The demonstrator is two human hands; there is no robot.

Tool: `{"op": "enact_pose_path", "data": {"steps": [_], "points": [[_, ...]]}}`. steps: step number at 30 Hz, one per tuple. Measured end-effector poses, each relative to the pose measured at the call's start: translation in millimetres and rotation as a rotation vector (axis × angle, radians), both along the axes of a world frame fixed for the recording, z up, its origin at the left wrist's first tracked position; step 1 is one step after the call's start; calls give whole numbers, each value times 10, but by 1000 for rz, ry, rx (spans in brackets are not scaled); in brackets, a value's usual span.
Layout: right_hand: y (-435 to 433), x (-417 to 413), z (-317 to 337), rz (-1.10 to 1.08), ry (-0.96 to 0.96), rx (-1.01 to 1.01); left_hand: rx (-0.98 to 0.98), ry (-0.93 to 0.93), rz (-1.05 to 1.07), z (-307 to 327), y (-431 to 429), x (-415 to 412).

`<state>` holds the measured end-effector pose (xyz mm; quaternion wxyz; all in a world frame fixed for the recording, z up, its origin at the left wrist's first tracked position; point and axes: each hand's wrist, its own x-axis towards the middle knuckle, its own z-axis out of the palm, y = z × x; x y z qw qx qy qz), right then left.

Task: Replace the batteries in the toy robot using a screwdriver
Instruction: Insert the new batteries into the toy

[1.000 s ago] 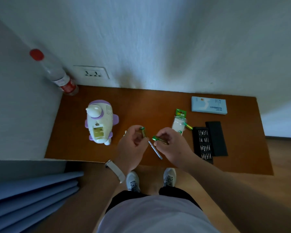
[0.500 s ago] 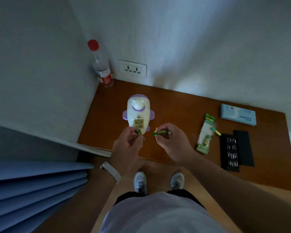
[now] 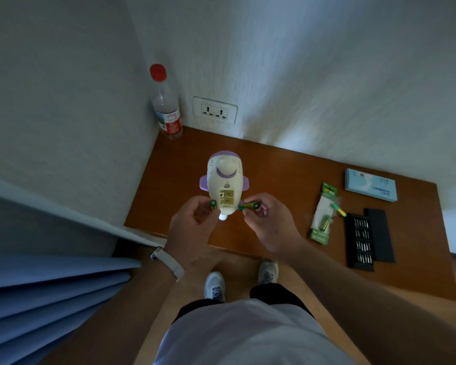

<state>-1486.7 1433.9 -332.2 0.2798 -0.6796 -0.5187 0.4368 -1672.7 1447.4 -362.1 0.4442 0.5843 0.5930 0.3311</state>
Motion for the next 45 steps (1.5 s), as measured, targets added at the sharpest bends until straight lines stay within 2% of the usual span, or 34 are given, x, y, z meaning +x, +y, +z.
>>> {"op": "enact_pose_path", "data": {"steps": [6,25,45], "points": [[76,25,-35,23,-7,66,20,19,8,20,56,67],[364,55,-97,174,-17,97,56,34,78,-23,211,82],[364,46,-112,149,40,149,74,-20,38,50,327,70]]}}
